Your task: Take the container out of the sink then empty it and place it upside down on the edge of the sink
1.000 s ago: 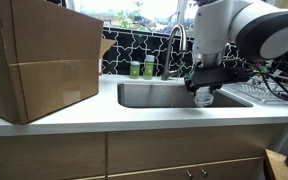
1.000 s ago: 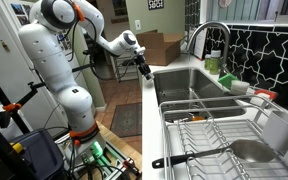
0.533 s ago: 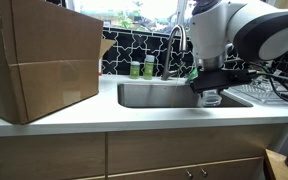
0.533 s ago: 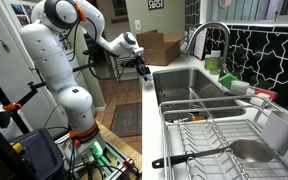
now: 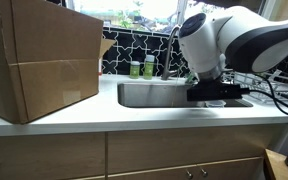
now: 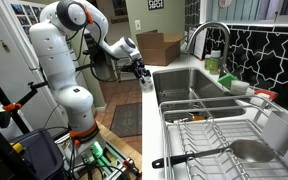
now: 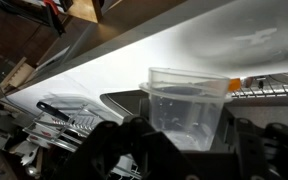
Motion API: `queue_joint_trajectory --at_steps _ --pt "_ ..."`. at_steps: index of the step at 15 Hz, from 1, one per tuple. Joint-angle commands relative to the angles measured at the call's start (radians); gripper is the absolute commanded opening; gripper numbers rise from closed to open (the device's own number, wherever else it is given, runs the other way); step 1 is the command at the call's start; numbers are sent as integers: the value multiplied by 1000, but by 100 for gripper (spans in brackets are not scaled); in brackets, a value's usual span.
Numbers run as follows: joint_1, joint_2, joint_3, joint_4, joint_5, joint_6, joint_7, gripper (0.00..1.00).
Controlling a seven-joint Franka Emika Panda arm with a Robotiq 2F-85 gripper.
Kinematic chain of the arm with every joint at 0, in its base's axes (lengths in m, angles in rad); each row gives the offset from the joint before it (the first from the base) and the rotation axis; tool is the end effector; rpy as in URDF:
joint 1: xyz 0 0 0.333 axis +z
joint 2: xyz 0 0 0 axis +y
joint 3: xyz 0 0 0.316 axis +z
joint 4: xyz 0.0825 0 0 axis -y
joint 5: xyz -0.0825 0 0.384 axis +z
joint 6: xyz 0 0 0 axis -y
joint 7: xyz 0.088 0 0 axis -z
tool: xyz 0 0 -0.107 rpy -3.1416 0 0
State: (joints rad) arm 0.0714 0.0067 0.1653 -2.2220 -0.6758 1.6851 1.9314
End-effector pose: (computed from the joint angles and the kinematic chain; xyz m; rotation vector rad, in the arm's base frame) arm 0.4728 0.0521 0.3585 1.7865 -1.5379 0.3920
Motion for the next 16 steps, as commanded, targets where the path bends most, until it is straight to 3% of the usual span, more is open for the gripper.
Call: queue_joint_trajectory --at_steps 1,16 --pt "27 55 -14 23 -58 -15 107 37" --pt "70 182 -34 116 -74 -87 172 37"
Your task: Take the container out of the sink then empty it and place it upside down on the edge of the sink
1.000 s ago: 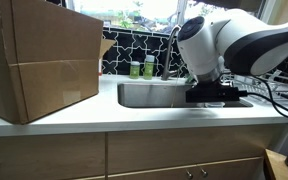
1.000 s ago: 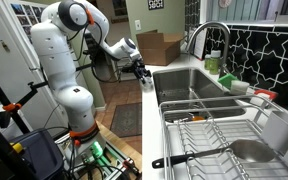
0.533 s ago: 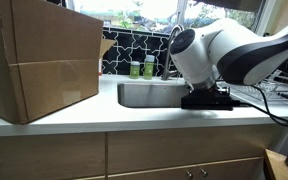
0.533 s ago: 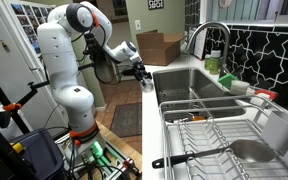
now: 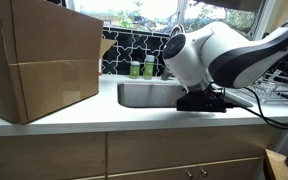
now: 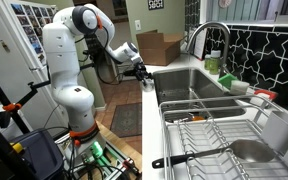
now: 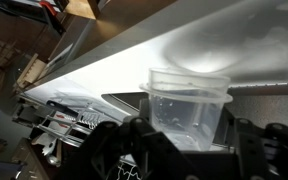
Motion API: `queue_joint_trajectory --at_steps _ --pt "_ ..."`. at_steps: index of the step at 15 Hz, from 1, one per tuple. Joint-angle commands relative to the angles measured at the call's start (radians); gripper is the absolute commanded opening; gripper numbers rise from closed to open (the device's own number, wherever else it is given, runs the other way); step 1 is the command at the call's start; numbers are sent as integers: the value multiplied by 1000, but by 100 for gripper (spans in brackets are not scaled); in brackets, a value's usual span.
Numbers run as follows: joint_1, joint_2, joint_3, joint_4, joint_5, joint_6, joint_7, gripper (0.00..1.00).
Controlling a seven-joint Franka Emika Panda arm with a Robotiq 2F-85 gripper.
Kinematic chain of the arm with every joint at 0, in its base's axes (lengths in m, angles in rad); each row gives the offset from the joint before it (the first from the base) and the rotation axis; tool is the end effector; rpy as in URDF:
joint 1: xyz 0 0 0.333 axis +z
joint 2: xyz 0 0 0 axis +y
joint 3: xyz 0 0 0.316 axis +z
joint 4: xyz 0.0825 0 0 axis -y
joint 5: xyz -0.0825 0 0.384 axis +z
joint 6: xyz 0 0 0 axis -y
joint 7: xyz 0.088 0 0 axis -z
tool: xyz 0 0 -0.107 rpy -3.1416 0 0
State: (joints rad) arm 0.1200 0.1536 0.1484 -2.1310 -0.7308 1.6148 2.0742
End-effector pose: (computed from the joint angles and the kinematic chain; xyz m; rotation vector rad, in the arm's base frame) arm 0.4946 0.0640 0.3242 1.6510 -1.5448 0.4486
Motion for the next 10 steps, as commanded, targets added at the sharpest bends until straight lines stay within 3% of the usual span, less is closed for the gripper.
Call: queue_joint_trajectory --at_steps 1,5,7,10 --pt "22 40 -18 29 -19 -17 29 37" --pt "25 54 -18 41 -20 -16 22 37" --pt "27 57 -19 45 -19 -17 22 56" --pt "31 62 -20 51 -18 -17 20 59"
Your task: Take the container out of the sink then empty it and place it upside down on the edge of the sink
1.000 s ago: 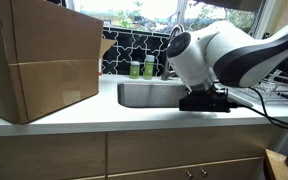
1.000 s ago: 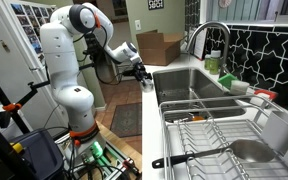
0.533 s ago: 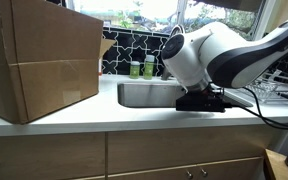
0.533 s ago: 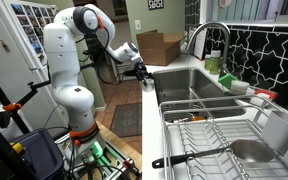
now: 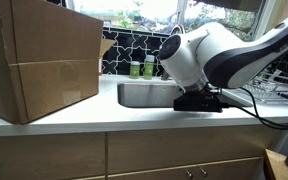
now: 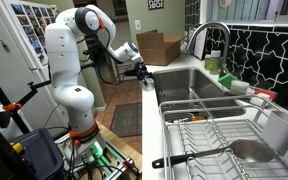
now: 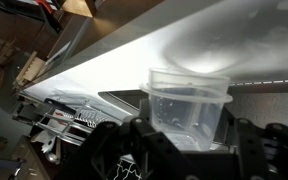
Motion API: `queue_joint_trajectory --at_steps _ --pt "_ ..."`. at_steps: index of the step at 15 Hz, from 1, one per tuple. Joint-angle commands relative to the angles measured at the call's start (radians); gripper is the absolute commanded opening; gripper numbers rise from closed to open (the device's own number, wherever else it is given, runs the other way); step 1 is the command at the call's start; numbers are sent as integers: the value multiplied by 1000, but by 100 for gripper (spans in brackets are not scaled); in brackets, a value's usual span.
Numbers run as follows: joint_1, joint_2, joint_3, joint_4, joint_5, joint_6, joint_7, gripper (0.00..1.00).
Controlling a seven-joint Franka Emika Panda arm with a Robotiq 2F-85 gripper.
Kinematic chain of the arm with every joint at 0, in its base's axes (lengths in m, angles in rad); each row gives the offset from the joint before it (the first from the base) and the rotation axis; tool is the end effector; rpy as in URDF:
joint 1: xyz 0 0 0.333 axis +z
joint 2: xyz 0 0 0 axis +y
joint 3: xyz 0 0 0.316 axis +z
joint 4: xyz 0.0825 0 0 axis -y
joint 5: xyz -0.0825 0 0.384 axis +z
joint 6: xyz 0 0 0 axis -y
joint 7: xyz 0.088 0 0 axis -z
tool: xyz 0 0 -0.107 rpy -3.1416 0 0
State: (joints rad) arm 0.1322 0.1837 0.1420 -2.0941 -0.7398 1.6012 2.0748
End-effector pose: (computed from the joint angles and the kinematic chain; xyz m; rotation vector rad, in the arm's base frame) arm 0.5040 0.0678 0.3232 1.6464 -1.5371 0.4578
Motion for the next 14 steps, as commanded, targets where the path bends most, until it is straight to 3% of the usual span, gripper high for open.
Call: queue_joint_trajectory --at_steps 1,2,4,6,10,14 --pt "20 33 -14 15 -10 -5 21 61" --pt "21 35 -14 17 -11 -9 22 67" --pt "23 38 -15 16 -11 -6 20 91" --pt "27 46 -15 18 -10 -6 19 98" --pt "33 48 -15 15 -14 0 17 100" --pt "38 -43 -3 -23 -6 45 -7 100"
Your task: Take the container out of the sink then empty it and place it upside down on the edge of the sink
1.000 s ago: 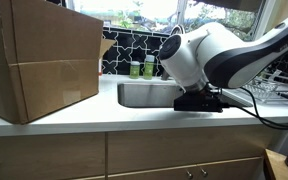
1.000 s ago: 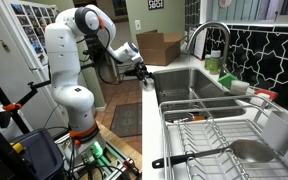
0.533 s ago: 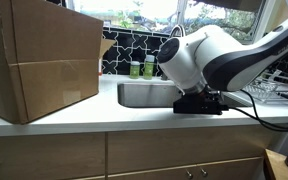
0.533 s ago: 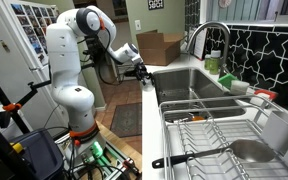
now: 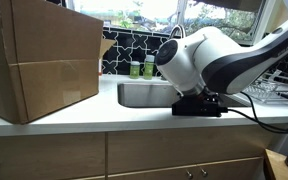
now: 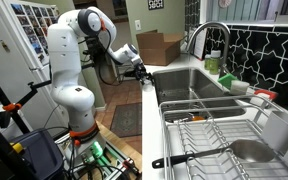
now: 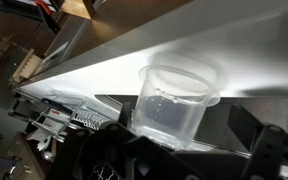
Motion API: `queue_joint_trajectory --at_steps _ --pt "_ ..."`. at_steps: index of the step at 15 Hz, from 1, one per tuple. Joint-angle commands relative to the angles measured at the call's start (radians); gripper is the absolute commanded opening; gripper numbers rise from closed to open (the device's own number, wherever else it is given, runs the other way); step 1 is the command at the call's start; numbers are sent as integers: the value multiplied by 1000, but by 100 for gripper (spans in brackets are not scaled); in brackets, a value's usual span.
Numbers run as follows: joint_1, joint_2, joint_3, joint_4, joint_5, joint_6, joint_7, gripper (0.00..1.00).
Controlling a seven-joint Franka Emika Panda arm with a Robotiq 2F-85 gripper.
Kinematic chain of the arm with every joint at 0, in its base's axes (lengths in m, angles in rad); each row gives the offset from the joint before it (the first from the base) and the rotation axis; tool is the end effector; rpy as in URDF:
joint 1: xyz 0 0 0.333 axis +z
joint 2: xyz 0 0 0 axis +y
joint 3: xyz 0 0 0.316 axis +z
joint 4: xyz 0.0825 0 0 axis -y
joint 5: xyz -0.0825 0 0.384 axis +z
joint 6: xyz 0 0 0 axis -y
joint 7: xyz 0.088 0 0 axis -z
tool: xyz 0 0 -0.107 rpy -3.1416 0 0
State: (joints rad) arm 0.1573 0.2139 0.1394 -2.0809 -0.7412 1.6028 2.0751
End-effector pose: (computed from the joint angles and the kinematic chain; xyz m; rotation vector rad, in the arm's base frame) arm 0.5061 0.0801 0.3126 1.6651 -1.5071 0.4574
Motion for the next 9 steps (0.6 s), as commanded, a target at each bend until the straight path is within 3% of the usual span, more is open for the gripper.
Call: queue_joint_trajectory --at_steps 1,5,9 --pt "13 -103 3 -50 -3 63 -20 100" --pt "-3 -253 6 -110 45 207 -148 100" --pt "-28 -388 -23 -160 143 353 -357 100"
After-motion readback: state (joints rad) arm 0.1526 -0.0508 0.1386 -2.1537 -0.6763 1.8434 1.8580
